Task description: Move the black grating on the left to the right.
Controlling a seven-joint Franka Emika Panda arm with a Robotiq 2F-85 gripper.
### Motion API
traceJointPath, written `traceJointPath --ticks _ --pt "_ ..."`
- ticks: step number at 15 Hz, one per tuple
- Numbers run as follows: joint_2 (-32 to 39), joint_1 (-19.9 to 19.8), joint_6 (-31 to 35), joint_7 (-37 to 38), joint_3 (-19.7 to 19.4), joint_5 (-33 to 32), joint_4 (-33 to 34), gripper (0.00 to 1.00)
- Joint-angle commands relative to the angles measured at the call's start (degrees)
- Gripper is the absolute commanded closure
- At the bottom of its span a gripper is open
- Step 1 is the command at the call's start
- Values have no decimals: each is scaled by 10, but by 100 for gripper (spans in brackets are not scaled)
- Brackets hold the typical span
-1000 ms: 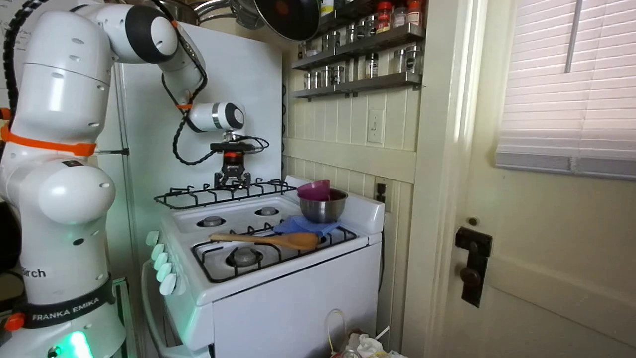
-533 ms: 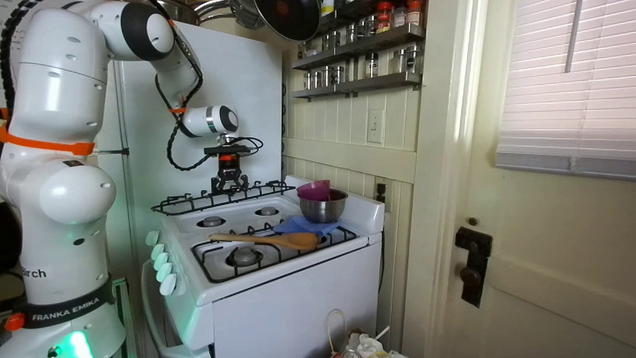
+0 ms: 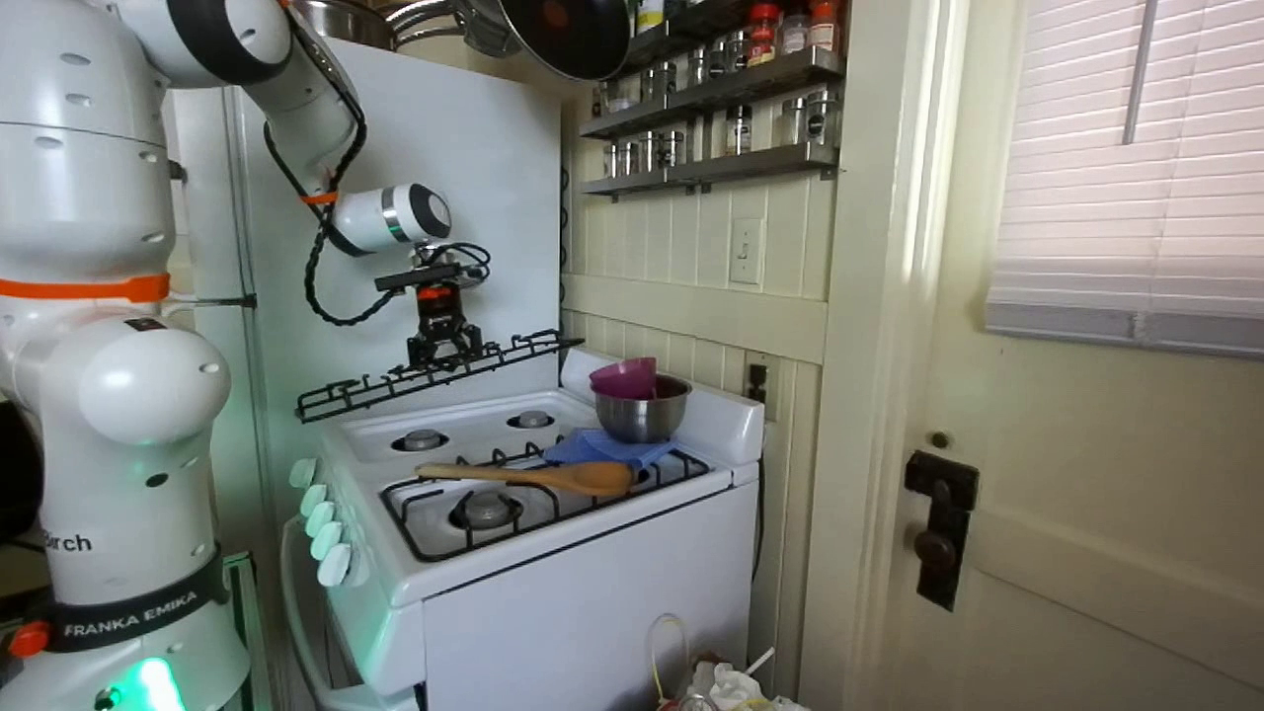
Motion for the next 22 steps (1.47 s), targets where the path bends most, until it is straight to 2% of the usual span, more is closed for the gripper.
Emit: traceJointPath --ticks 1,9,12,13,14,16,19,22 --pt "-95 -13 10 44 -5 21 -62 100" --pt "-261 -31 43 181 -11 82 -205 100" --pt "-318 -35 66 201 -16 114 -264 100" --pt "-322 -32 73 171 -18 107 -273 100" --pt "-270 -42 55 189 -4 100 -238 100" --pt "-292 -42 64 183 -6 101 -262 100" --pt "-274 -52 50 184 -3 91 -241 100" --pt "-280 -69 34 220 -1 92 -233 100"
